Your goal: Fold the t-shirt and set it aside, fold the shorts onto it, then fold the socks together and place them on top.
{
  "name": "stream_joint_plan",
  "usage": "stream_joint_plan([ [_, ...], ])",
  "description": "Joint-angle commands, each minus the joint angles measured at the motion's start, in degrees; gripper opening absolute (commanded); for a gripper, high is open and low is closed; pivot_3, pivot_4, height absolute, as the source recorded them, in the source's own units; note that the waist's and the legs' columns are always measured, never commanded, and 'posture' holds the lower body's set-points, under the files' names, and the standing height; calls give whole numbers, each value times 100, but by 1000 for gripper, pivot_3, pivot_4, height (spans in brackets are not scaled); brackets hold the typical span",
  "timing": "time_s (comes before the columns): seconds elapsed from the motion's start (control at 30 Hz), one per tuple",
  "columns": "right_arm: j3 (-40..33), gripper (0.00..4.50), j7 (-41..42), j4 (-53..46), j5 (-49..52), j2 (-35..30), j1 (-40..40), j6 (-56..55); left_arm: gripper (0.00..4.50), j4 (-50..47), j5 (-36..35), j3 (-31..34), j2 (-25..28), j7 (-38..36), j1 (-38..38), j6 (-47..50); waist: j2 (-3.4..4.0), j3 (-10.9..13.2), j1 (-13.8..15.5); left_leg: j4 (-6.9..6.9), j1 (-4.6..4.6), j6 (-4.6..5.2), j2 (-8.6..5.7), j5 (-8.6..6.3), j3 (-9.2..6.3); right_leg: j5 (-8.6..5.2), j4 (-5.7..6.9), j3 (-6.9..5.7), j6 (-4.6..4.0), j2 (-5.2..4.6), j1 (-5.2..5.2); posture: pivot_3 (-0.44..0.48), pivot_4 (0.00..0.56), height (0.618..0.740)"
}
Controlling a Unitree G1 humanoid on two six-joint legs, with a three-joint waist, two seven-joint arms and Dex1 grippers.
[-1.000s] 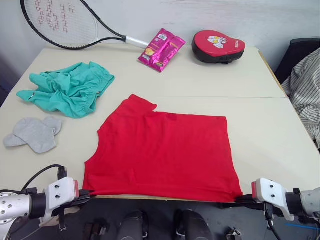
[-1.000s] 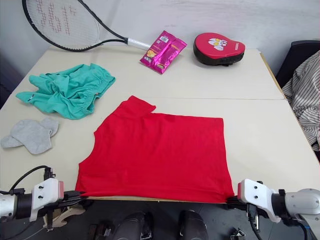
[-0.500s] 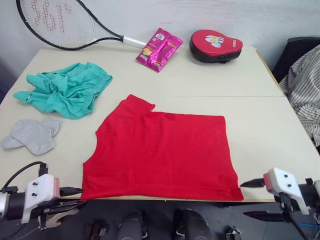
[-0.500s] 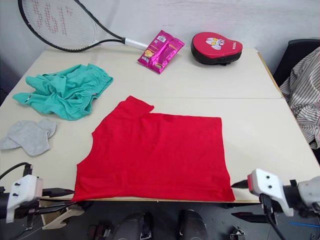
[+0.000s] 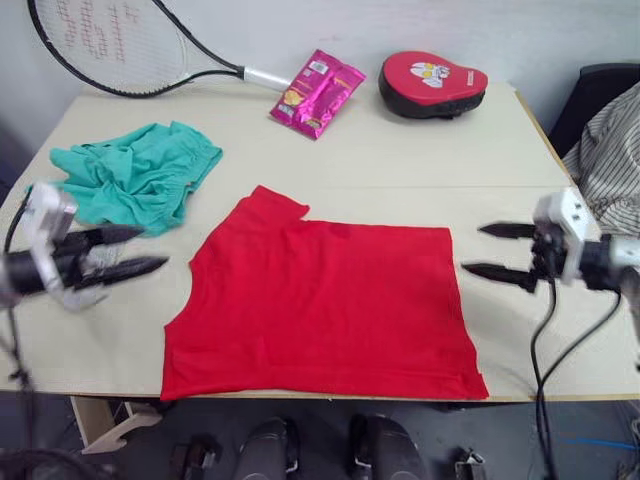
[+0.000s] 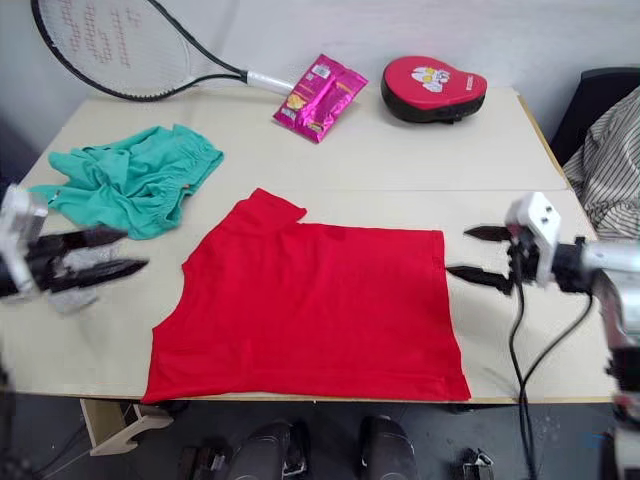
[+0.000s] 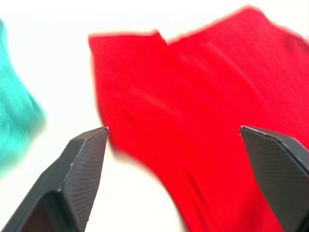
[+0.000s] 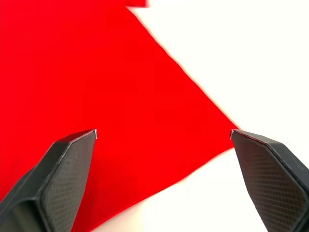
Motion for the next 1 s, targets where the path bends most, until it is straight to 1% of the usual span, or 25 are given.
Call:
stream_joint_plan([
  [0.03,470,4500,-77,1150,-694,180,-718,-537,4454,975,636,-637,-345,269,-904,-310,-15,-1,-1,9,-25,4,-9,7,12,1,31,1,2,1,-37,0,150,740],
  [0.07,568,4500,-159,1536,-857,289,-983,-730,4454,1296,806,-791,-479,330,-1182,-438,-24,4,-10,14,-35,9,-14,9,24,0,37,-3,5,6,-50,0,150,740],
  [0.13,667,4500,-702,2746,-1158,740,-1873,-875,4454,2300,1356,-1198,-985,785,-1939,-916,-39,13,-56,14,-34,21,-24,15,42,7,37,-8,22,23,-55,0,150,740],
  [0.2,722,4500,-818,3595,-1313,990,-2479,-613,4454,3152,1694,-1339,-1316,1147,-2479,-1362,-45,23,-120,15,-40,46,-36,34,46,27,33,-4,50,17,-55,0,150,740],
  [0.27,767,4500,-659,4057,-1425,1102,-2754,-759,4454,3840,1779,-1254,-1540,1439,-2879,-1612,-49,24,-133,27,-38,60,-45,41,47,38,40,3,63,-1,-52,0,150,740],
  [0.37,741,4500,-1057,4699,-1622,1326,-3109,-996,4454,4687,2090,-1394,-1820,1718,-3325,-2051,-56,25,-161,26,-38,63,-45,40,48,40,37,6,65,-15,-52,0,150,740],
  [0.47,738,4500,-1235,5085,-1807,1448,-3286,-1172,4454,5254,2412,-1493,-2008,2061,-3608,-2316,-58,26,-164,19,-39,62,-46,40,48,40,35,4,64,-17,-54,0,150,740],
  [0.57,741,4500,-1327,5286,-1964,1530,-3345,-1246,4454,5568,2584,-1467,-2119,2320,-3776,-2436,-59,26,-173,21,-40,63,-49,40,49,40,37,3,64,-14,-54,0,150,740],
  [0.63,750,4500,-1322,5353,-2046,1571,-3352,-1297,4454,5681,2591,-1406,-2190,2276,-3839,-2390,-59,26,-176,23,-39,63,-49,40,48,40,40,4,65,-15,-53,0,150,740],
  [0.77,750,4500,-1234,5429,-2143,1660,-3321,-1244,4454,5776,2666,-1429,-2303,1918,-3838,-2238,-59,26,-192,27,-38,62,-49,40,48,40,46,4,64,-15,-52,0,150,740],
  [0.8,714,4320,-1227,5433,-2125,1683,-3319,-1230,4484,5774,2663,-1413,-2322,1867,-3835,-2225,-59,26,-200,28,-37,63,-49,40,48,40,46,4,64,-15,-51,0,150,740],
  [0.83,680,4117,-1186,5433,-2102,1702,-3316,-1202,4293,5769,2659,-1397,-2340,1809,-3831,-2211,-59,26,-212,28,-37,63,-49,40,48,40,46,4,64,-15,-51,0,150,740],
  [0.87,657,3894,-1148,5431,-2088,1715,-3315,-1186,4073,5764,2659,-1378,-2350,1771,-3829,-2205,-59,26,-218,29,-36,63,-49,40,47,40,47,4,64,-15,-50,0,150,740],
  [0.9,654,3552,-1110,5421,-2097,1723,-3305,-1210,3850,5760,2675,-1370,-2357,1767,-3823,-2206,-59,26,-221,30,-36,63,-49,40,47,40,48,4,64,-15,-50,0,150,740],
  [1.0,616,2536,-1011,5400,-2096,1735,-3276,-1277,2931,5765,2646,-1286,-2360,1778,-3808,-2157,-59,26,-237,33,-36,63,-49,40,46,40,51,5,64,-15,-49,0,150,740],
])
